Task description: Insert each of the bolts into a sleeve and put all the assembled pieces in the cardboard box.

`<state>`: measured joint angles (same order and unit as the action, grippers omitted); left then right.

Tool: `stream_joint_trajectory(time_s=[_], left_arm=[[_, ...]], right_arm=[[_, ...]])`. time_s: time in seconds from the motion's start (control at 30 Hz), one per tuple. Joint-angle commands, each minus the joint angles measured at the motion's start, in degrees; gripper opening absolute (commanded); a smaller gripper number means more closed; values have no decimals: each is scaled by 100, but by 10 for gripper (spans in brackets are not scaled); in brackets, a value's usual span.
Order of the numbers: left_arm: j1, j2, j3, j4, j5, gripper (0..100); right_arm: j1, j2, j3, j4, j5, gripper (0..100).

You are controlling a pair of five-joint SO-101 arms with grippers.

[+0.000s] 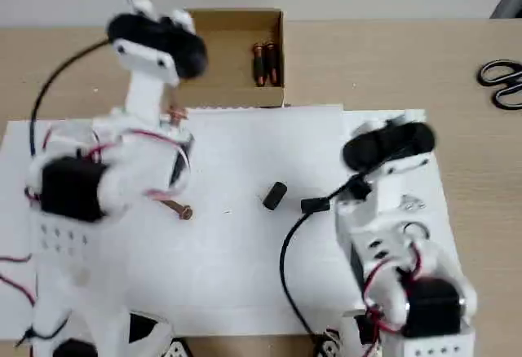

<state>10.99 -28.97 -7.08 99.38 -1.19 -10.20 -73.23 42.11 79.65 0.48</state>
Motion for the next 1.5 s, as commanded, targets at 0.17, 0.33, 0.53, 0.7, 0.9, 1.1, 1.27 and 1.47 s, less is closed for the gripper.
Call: stream_joint_trajectory(time_s=[0.17, 0.33, 0.53, 0.7, 0.9, 1.1, 1.27, 1.47], left_arm=[[527, -2189, 1859, -932, 976, 5], [536, -3648, 3345, -1802, 1785, 5], [536, -5547, 5174, -2734, 2593, 5], [536, -6884, 6396, -3103, 2734, 5], [668, -7516, 6686, -3130, 3393, 5], [1196, -7499, 6615, -3130, 3376, 5], [1231, -7499, 6721, -3147, 3402, 5], [1231, -7499, 6730, -3156, 3455, 5]], right_arm=[[-1314, -1393, 835, -224, 35, 3], [-1560, -2018, 1354, -224, 35, 3], [-1877, -2738, 1873, -224, 53, 3], [-2290, -3081, 2180, -180, 70, 3], [-2765, -3055, 2409, -215, 70, 3], [-3160, -3055, 2602, -224, 70, 3], [-3301, -3046, 2646, -224, 70, 3], [-3301, -3046, 2690, -497, 79, 3]])
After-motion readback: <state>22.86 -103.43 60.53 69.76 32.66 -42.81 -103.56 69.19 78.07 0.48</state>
